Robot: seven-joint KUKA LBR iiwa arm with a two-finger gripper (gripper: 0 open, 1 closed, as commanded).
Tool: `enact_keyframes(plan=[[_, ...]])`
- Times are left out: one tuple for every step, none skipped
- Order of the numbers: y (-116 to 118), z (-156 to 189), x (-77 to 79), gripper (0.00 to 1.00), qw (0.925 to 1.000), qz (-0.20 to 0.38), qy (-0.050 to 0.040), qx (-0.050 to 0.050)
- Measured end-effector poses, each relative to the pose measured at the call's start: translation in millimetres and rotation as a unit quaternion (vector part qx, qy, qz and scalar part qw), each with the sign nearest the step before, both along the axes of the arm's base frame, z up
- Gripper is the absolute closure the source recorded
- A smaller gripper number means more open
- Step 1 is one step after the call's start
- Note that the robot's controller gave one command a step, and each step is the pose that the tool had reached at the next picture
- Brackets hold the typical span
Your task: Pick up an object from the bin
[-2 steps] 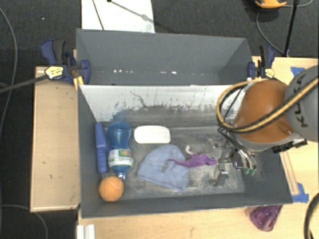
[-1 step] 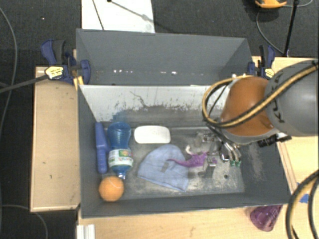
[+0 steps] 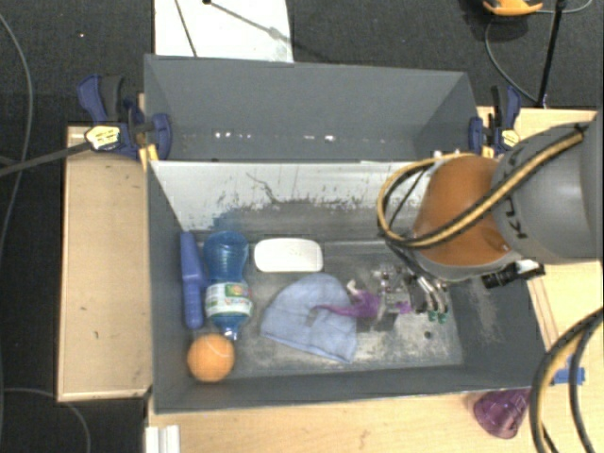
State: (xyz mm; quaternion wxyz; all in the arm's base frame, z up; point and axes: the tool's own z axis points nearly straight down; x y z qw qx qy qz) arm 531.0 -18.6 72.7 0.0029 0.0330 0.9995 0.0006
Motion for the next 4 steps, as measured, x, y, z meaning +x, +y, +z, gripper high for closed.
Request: enact_keyframes(plan=[[0.0,-0.1,-0.1,1.0,1.0,0.0,0.0001,0.0],[-3.0,41.8,-2.8,1.0,1.0,-0.001,0.0044,0.0],[-13.5,88.6,5.9,1.0,0.9999,0.015,0.0004,0.0],[-11.5,138.0,4.1,1.0,0.9998,0.022,0.0027,0.0]])
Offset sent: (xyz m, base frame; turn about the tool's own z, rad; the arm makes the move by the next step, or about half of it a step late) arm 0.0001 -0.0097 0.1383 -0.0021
